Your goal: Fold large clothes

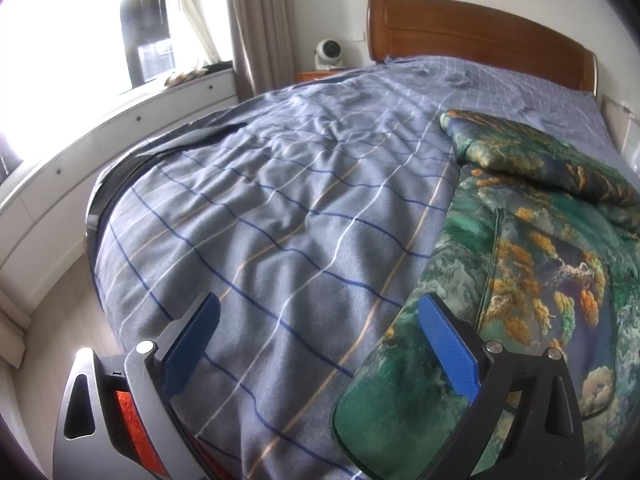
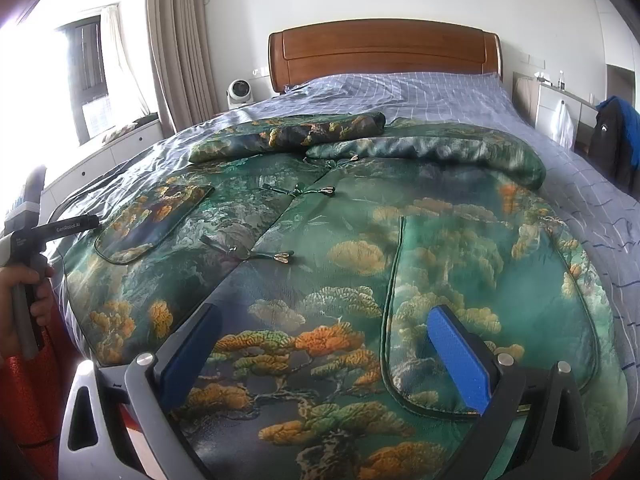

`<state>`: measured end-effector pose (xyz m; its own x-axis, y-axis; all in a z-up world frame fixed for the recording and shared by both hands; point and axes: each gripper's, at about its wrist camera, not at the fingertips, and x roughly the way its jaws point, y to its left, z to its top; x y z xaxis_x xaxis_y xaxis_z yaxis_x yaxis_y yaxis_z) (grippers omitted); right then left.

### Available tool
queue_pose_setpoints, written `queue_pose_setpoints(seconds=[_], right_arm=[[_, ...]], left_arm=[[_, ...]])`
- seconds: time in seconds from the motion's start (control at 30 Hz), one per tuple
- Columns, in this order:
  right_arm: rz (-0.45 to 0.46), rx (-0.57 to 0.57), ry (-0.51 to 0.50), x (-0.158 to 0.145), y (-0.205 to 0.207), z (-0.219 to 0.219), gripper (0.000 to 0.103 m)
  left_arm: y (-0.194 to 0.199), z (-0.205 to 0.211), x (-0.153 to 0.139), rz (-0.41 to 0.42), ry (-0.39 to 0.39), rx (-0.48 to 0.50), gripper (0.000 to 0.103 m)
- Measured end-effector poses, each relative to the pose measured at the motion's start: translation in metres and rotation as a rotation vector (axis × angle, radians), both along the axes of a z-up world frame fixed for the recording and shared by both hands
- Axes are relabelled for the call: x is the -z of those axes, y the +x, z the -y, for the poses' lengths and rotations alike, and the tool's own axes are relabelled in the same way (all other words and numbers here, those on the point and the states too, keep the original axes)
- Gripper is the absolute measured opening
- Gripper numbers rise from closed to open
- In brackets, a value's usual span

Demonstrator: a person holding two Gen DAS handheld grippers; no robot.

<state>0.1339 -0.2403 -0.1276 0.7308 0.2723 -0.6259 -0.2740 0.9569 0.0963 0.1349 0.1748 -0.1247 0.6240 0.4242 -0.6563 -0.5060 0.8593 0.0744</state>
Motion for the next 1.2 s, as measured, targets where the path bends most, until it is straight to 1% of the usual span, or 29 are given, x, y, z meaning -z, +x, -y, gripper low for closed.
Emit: queue_pose_setpoints(seconds=[1.2], right_arm=[[0.000,-0.001,-0.001,-0.0008,-0.0004,-0.0008,0.102]], left_arm=[[-0.0009,0.0007,0.0007,-0.007,0.006,-0.001,0.100]])
